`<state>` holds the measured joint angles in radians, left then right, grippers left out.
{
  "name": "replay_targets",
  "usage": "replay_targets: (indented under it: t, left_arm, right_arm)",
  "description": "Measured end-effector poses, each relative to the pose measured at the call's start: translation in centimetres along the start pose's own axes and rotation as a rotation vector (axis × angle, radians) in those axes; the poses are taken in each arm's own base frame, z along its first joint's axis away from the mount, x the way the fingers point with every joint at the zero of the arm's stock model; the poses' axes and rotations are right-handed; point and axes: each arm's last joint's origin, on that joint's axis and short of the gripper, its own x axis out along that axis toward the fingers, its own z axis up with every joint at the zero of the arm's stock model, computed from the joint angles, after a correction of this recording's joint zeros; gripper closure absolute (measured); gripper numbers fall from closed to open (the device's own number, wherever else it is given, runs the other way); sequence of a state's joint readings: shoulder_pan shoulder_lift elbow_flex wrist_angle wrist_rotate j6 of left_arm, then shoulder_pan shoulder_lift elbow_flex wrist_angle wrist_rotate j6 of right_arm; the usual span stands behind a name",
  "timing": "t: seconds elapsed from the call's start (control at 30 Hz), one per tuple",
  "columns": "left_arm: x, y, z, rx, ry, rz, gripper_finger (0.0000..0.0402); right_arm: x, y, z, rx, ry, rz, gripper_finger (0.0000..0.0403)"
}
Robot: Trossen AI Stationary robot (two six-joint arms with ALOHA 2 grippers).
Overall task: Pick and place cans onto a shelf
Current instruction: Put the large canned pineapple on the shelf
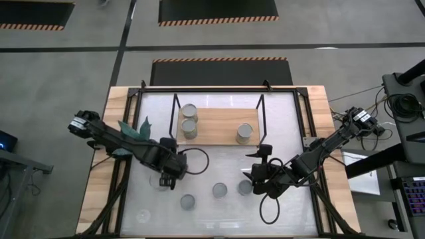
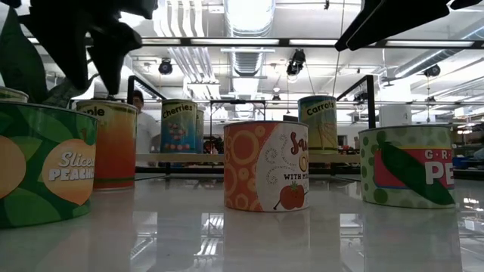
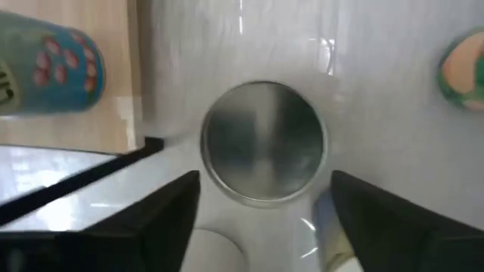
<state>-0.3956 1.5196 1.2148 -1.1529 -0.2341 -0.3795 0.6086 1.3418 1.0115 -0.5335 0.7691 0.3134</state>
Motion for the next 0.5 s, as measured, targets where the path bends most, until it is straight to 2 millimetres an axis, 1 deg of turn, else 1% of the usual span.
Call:
replay_targets:
  t: [0.1,0.2,0.33,0.5]
  left_arm:
    - [0.1,0.2,0.3,0.023,-0.019,-0.012,0.0078]
    - [0.2,0.2,0.6,0.04,-0.042,-0.031,0.0061]
    - [0.6,0.2,0.4,0.063,-0.026,-0.049,0.006]
    - [2.0,0.2,-0.1,0.07,-0.011,-0.045,0.0066]
  right_arm:
    - [0.0,0.0,0.0,0.002,0.003,0.007,0.0076]
    - [0.0,0.0,0.0,0.006,0.003,0.008,0.0076]
    - [0.0,0.0,0.0,0.005,0.005,0.008,0.0076]
    - [0.0,0.0,-0.1,0.002,0.008,0.007,0.0076]
